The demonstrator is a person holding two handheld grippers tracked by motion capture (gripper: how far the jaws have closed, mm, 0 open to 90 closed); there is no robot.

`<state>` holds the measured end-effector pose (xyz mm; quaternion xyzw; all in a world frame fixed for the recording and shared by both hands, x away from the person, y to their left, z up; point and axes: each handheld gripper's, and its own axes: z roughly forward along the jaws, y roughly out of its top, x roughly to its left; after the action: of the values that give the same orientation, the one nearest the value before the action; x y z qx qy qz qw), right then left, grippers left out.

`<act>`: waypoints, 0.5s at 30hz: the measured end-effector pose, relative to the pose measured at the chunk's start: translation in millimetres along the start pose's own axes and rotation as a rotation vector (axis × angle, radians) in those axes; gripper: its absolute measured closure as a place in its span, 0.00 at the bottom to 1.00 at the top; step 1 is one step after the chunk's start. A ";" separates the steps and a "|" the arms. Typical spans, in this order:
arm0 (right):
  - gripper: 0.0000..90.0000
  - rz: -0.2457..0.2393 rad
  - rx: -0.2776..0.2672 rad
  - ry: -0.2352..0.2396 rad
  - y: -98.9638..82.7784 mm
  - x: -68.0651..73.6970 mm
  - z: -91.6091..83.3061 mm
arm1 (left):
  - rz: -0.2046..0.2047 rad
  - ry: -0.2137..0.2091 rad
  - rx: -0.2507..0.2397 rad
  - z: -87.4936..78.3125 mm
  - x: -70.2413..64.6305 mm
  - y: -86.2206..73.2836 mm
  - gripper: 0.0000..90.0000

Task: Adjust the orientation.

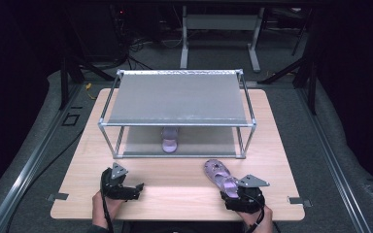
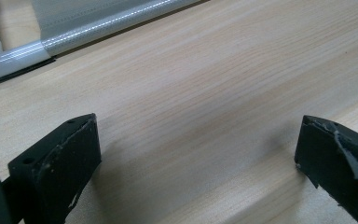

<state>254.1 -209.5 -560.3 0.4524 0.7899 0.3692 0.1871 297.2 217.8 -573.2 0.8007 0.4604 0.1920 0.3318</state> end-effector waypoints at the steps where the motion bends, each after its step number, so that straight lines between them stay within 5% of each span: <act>1: 0.27 -0.005 0.003 -0.006 0.0 0.8 0.5 | 0.000 0.000 0.000 0.0 0.0 0.0 0.00; 5: 0.30 -0.002 0.000 -0.043 -0.9 3.3 0.5 | 0.000 0.000 0.000 0.2 -0.1 0.3 0.00; 15: 0.41 0.003 -0.021 -0.039 -4.5 2.2 -0.3 | -0.001 0.002 -0.001 0.5 -0.3 0.4 0.00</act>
<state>250.2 -209.1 -563.4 0.4586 0.7816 0.3687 0.2068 297.6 217.2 -573.3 0.8003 0.4609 0.1926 0.3318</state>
